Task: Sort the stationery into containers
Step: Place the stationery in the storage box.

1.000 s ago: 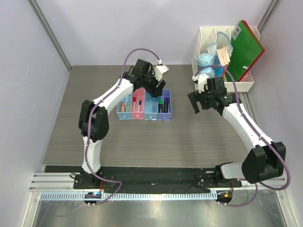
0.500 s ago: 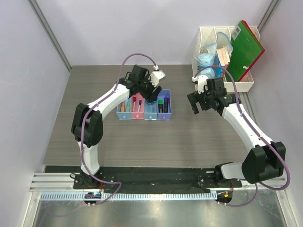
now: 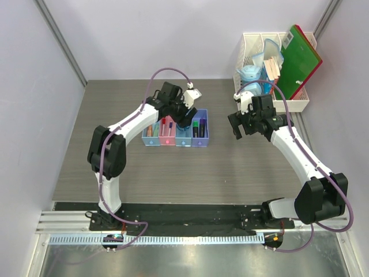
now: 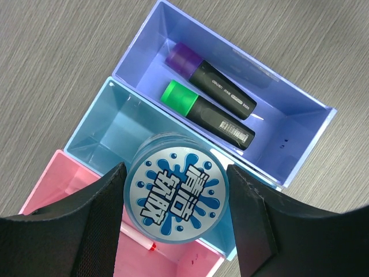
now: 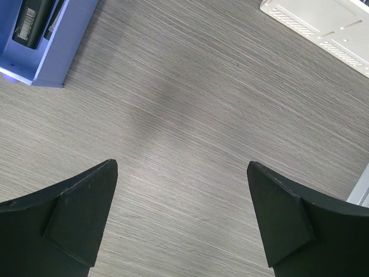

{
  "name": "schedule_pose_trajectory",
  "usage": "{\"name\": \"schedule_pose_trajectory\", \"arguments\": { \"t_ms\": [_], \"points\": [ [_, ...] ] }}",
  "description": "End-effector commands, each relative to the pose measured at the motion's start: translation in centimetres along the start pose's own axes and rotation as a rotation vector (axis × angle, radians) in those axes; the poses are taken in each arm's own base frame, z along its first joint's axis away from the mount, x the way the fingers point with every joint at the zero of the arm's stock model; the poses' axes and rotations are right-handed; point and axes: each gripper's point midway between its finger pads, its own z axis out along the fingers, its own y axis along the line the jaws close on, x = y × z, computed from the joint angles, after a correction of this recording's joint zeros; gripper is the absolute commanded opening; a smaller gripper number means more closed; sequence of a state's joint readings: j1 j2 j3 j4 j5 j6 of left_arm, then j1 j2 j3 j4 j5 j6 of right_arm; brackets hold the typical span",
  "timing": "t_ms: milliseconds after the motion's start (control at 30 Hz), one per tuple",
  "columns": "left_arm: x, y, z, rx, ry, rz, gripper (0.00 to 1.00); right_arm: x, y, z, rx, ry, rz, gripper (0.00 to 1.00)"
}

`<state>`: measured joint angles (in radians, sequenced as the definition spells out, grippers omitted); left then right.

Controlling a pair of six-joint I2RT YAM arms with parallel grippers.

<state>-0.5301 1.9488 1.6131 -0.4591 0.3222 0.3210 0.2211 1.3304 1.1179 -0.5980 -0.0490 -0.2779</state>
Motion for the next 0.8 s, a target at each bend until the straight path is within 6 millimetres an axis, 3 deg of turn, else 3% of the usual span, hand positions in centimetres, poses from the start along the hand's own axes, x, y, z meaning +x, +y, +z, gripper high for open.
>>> {"name": "schedule_pose_trajectory", "arguments": {
  "t_ms": [0,267,333,400,533,633,767],
  "points": [
    [-2.0,0.5,0.5,-0.014,-0.073,0.030,0.05,-1.6,-0.1,-1.0,0.003,-0.076,0.009,1.00],
    [-1.5,0.7,1.5,-0.008,-0.058,0.031,0.08,-1.8,0.0,-0.8,-0.002,-0.075,0.011,1.00],
    [-1.5,1.0,1.6,-0.020,-0.054,0.031,0.19,-1.8,0.0,-0.8,-0.005,-0.075,0.014,1.00],
    [-1.7,1.1,1.6,-0.025,-0.058,0.031,0.23,-1.8,0.1,-0.8,-0.007,-0.076,0.014,1.00],
    [-1.6,1.3,1.8,-0.030,-0.056,0.028,0.48,-1.8,0.1,-0.9,-0.006,-0.076,0.012,1.00],
    [-1.7,1.3,1.8,-0.033,-0.059,0.029,0.61,-1.7,0.1,-0.8,-0.009,-0.074,0.011,1.00],
    [-1.6,1.4,1.8,-0.037,-0.057,0.030,0.69,-1.7,0.3,-0.6,-0.020,-0.072,0.014,1.00]
  ]
}}
